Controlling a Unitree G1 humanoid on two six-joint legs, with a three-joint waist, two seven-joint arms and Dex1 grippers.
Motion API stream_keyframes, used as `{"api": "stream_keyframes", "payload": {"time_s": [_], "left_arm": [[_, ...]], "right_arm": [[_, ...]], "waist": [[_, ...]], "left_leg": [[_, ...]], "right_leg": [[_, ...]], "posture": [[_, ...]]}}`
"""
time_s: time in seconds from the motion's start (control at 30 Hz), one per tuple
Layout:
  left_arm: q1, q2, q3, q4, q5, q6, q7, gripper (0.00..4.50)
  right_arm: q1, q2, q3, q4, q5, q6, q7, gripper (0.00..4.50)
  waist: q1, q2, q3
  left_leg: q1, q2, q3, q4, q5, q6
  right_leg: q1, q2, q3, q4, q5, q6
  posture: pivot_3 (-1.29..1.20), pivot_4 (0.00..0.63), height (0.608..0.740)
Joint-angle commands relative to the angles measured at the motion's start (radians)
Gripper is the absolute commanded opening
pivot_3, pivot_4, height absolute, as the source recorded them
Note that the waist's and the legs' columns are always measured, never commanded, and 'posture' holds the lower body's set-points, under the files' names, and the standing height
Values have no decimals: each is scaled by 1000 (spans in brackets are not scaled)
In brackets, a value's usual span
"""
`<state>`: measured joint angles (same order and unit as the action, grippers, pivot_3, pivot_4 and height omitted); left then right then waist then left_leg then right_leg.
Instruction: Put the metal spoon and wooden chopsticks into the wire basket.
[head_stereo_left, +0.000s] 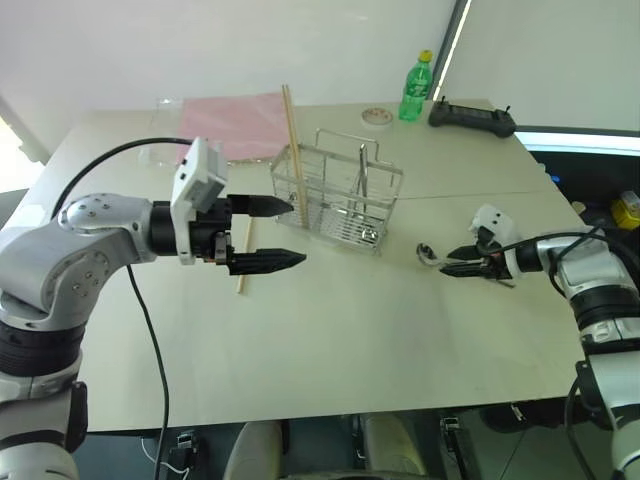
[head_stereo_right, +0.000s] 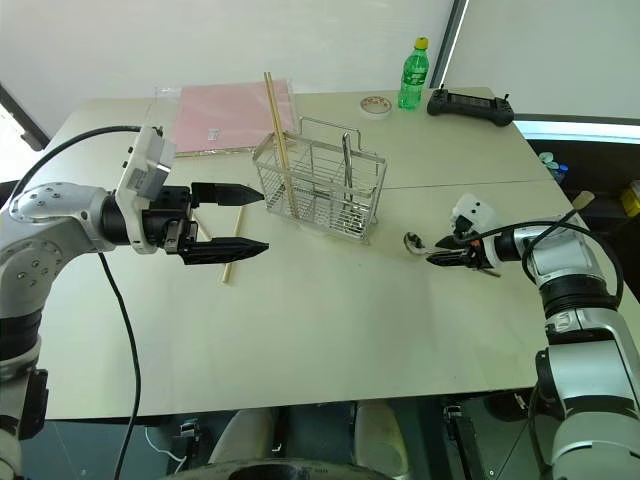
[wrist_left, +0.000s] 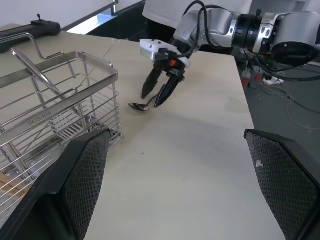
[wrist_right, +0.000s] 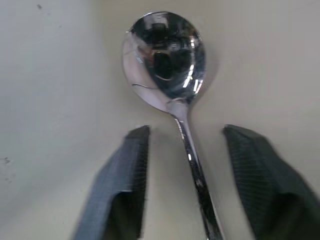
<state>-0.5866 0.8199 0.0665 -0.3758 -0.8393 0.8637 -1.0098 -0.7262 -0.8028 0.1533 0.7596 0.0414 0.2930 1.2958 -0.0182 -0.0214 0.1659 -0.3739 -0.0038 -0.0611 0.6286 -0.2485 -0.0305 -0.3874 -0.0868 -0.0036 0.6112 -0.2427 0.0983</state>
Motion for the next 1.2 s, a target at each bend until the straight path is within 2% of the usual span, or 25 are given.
{"api": "stream_keyframes", "payload": {"time_s": [0.03, 0.07, 0.1, 0.27, 0.4, 0.53, 0.7, 0.8, 0.93, 1.07, 1.2], "left_arm": [[-23, 10, 40, -17, -8, -17, 7, 4500], [-29, 8, 38, -11, -6, -21, 8, 4500], [-35, 5, 35, -5, -3, -25, 7, 4500], [-55, -5, 20, 17, 7, -43, 3, 4500], [-75, -11, 11, 41, 18, -59, -4, 4500], [-97, -19, 8, 75, 37, -79, -13, 4500], [-129, -29, 5, 122, 60, -102, -26, 4500], [-140, -36, -1, 142, 73, -115, -33, 4500], [-158, -55, -10, 166, 89, -131, -44, 4500], [-173, -73, -18, 188, 107, -148, -54, 4500], [-186, -88, -16, 200, 116, -156, -57, 4500]], "right_arm": [[34, 18, 21, -32, 1, 33, 51, 600], [40, 16, 20, -44, 3, 39, 56, 130], [50, 10, 20, -63, 3, 43, 62, 49], [95, -11, -6, -152, 11, 57, 53, 49], [163, -36, -90, -319, 75, 110, 34, 49], [263, -55, -216, -594, 204, 258, -4, 49], [327, -71, -410, -969, 477, 534, -51, 49], [244, -41, -508, -1064, 649, 697, -144, 49], [20, 70, -572, -1037, 797, 811, -357, 49], [-153, 221, -568, -968, 799, 788, -585, 49], [-218, 394, -471, -903, 677, 616, -748, 49]], "waist": [[0, 0, 0], [0, 0, 0], [0, -1, 0], [2, -1, 0], [5, -1, 0], [6, 1, 1], [4, 2, 3], [4, 2, 4], [5, 1, 3], [5, 1, 3], [5, 1, 3]], "left_leg": [[0, 0, 0, 0, 0, 0], [0, 0, 0, 0, 0, 0], [0, 0, 0, 0, 0, 0], [0, 0, 0, 0, 0, 0], [0, 0, 0, -1, 0, 0], [-2, 0, 0, -1, 0, 0], [-2, 0, 0, -1, 0, 0], [-1, 1, 0, -1, 0, 0], [-1, 1, 0, 0, 0, 0], [-2, 1, 0, -2, 0, 0], [-7, 0, 0, -3, 0, 0]], "right_leg": [[0, 0, 0, 0, 0, 0], [0, 0, 0, 0, 0, 0], [0, 0, 0, 0, 0, 0], [0, 0, 0, 0, 0, 0], [-1, 0, 0, 0, 0, 0], [-2, 0, 0, 0, -1, 1], [-2, 0, 1, 0, -1, 1], [-2, 0, 0, 0, -1, 1], [-2, 0, 0, 0, 0, 0], [-4, 0, 1, -1, 0, 0], [-9, 0, 1, 0, 0, 0]], "posture": [[0, 150, 721], [0, 150, 721], [0, 150, 721], [0, 150, 721], [0, 150, 721], [0, 150, 721], [0, 150, 721], [0, 150, 721], [0, 150, 721], [0, 150, 721], [0, 150, 721]]}}
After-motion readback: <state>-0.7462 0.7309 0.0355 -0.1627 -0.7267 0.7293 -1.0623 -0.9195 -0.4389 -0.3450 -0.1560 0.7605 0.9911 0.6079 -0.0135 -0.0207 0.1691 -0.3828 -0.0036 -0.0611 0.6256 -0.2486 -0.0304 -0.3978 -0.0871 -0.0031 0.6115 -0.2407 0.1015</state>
